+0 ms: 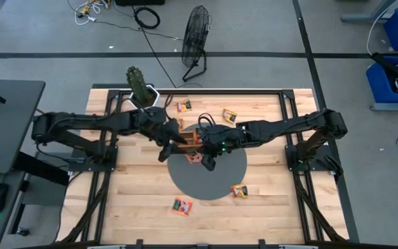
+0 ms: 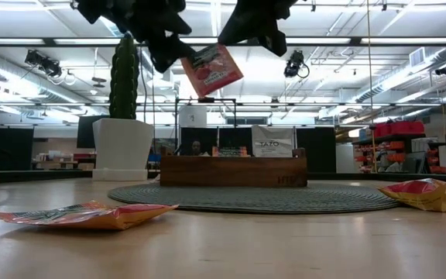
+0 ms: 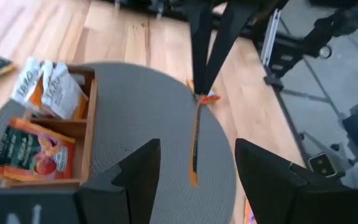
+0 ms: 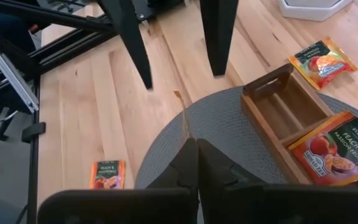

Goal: Pick & Place Tea
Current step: Put the pink tea bag into the middle section of the wooden organizer

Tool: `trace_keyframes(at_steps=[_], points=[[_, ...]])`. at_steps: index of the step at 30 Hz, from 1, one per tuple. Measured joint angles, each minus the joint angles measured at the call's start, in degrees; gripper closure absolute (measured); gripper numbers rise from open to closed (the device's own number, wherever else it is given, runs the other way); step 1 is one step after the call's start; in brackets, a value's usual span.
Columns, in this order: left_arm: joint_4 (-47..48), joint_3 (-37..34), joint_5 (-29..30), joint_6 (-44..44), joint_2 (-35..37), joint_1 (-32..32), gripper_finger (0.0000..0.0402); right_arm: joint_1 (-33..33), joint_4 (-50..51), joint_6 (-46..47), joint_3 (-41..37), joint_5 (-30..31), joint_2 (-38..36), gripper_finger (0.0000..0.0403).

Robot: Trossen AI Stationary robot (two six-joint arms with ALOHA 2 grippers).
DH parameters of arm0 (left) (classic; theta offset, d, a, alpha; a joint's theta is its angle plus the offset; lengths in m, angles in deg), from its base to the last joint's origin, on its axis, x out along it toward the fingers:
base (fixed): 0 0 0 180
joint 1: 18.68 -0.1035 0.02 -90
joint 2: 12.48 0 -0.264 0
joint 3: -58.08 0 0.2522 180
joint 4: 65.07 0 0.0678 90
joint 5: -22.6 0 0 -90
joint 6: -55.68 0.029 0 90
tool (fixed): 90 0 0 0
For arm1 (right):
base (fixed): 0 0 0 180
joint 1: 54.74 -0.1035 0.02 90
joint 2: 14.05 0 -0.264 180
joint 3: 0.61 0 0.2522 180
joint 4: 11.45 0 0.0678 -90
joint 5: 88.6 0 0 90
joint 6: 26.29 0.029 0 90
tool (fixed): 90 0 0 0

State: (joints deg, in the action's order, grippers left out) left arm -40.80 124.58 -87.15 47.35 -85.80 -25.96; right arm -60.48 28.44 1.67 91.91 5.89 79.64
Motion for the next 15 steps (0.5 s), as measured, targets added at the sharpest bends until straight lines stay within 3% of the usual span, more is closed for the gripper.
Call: trace_keyframes(at_steps=[10,15], points=[[-1.83,0.05,-1.61,0.97,-4.34,0.43,0.0192,0.02,-0.22,0.0,0.0,0.02,0.04,0.0403],[-3.83,0.1,-5.6,1.51,-5.33,0.44,0.022,0.02,-0.47,0.0,0.0,0.02,0.07,0.0403]])
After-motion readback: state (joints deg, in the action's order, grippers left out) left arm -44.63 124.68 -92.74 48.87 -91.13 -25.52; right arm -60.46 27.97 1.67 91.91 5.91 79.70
